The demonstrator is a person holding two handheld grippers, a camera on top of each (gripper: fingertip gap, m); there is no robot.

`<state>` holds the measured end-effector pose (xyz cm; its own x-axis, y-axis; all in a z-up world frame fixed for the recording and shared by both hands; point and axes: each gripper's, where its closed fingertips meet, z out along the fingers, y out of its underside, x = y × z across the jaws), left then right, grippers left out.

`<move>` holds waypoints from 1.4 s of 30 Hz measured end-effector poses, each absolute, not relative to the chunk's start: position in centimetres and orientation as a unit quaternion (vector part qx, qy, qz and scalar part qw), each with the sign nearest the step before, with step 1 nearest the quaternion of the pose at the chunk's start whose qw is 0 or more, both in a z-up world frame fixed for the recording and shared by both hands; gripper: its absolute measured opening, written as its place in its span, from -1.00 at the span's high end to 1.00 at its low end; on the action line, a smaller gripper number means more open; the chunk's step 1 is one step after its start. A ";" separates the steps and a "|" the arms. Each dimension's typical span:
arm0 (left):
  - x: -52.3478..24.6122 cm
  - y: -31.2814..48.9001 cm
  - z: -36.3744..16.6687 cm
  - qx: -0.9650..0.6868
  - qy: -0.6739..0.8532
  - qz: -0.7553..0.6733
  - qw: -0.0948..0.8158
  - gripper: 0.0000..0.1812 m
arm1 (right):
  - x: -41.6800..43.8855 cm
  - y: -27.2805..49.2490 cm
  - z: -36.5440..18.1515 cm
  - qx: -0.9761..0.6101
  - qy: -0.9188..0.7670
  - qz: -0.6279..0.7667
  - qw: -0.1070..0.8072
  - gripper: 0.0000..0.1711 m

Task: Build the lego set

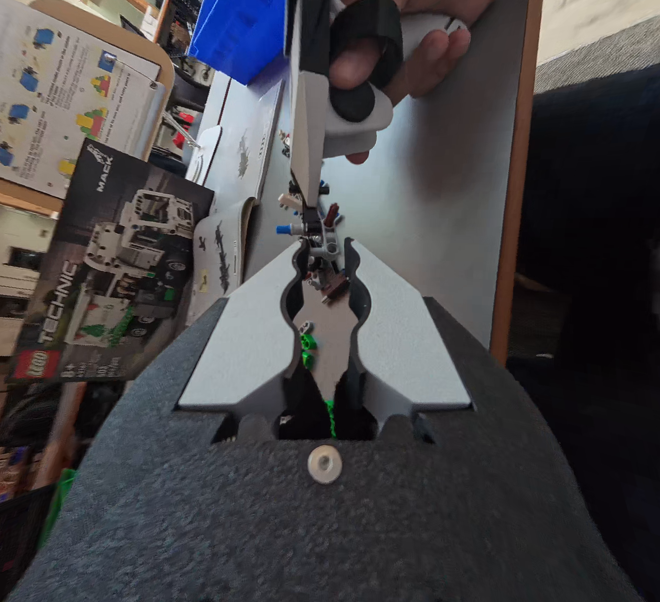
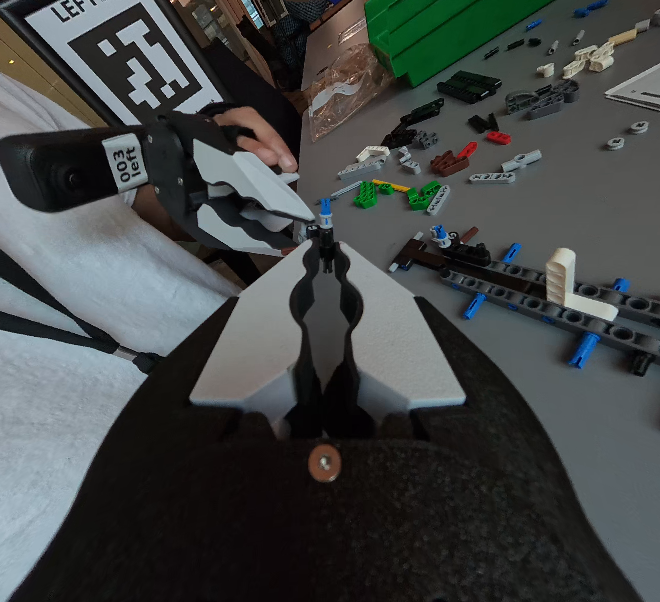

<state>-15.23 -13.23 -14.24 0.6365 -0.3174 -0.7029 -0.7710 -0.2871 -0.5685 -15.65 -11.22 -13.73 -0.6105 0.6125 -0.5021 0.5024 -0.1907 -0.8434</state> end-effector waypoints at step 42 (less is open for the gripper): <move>-18.0 -9.6 -16.2 -0.887 0.102 -0.081 0.442 0.94 | -15.3 -4.5 -11.6 -0.487 -0.605 0.601 0.187 0.85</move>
<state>-17.99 -9.57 -16.20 0.9661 -0.2528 0.0527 -0.1101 -0.5879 -0.8014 -15.30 -4.55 -11.62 -0.4547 0.8149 -0.3595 0.3650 -0.1977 -0.9098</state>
